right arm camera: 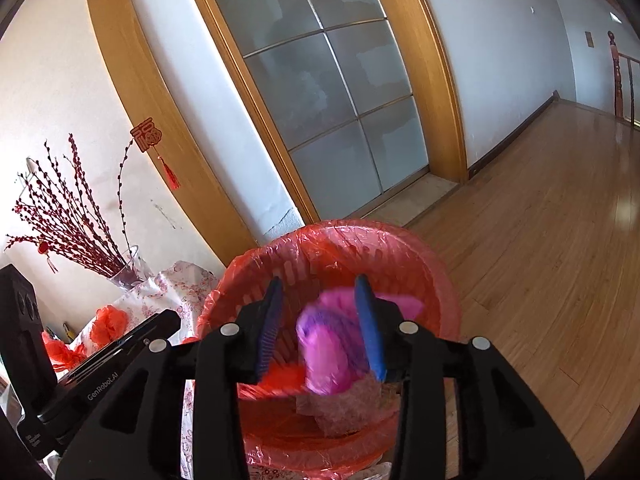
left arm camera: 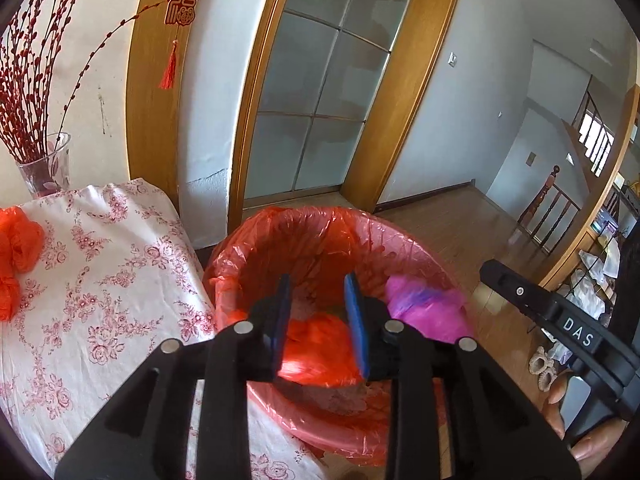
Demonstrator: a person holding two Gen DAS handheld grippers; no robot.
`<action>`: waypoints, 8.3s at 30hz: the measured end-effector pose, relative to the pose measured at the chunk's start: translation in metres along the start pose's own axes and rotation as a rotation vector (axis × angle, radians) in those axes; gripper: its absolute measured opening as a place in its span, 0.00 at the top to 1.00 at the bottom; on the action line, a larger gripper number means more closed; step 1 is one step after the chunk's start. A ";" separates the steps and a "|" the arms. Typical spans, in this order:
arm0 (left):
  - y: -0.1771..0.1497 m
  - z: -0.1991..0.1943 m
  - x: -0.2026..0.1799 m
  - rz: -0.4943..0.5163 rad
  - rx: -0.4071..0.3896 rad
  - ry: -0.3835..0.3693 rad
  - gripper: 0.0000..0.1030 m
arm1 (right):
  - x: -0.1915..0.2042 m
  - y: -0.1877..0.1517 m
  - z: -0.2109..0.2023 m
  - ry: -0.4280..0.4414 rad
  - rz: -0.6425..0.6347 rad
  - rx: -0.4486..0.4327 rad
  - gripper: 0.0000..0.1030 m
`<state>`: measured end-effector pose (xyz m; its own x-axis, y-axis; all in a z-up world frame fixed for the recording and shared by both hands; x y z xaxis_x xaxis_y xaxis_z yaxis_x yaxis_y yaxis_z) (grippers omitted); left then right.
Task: Collect trash
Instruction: 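Release the pink bag and the orange bag into the red bin from both tools, then grasp the large red bag with the right tool, then grasp the white bag with the left tool while the right tool carries the red bag toward the bin, then drop the red bag and white bag into the bin from both tools, then grasp an orange bag with the left tool while the right tool grasps another orange bag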
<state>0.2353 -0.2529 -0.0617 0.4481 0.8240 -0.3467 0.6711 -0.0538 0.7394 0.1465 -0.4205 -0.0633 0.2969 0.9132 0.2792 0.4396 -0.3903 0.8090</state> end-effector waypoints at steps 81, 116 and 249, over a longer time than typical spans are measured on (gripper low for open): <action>-0.099 -0.341 0.365 -0.337 -0.379 0.761 0.44 | 0.491 -0.129 0.085 0.568 -0.650 0.237 0.88; -0.002 -0.241 0.355 -0.227 -0.220 0.621 0.29 | 0.277 -0.052 0.050 0.346 -0.335 0.127 0.90; 0.010 -0.153 0.365 -0.278 -0.071 0.651 0.36 | 0.161 -0.034 0.022 0.044 -0.297 0.078 0.32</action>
<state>0.3154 0.1333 -0.0927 -0.1931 0.9726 -0.1294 0.6595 0.2263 0.7169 0.1980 -0.2632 -0.0572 0.1100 0.9921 0.0601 0.5661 -0.1122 0.8167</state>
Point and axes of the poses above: each gripper's, at about its wrist camera, not at the fingertips, and z roughly the way its jaws point, x to its left, y to its top, the point moved 6 cm from there along z, roughly the way its jaws point, and after that the axes turned 7 degrees about -z, right-handed, at the moved point
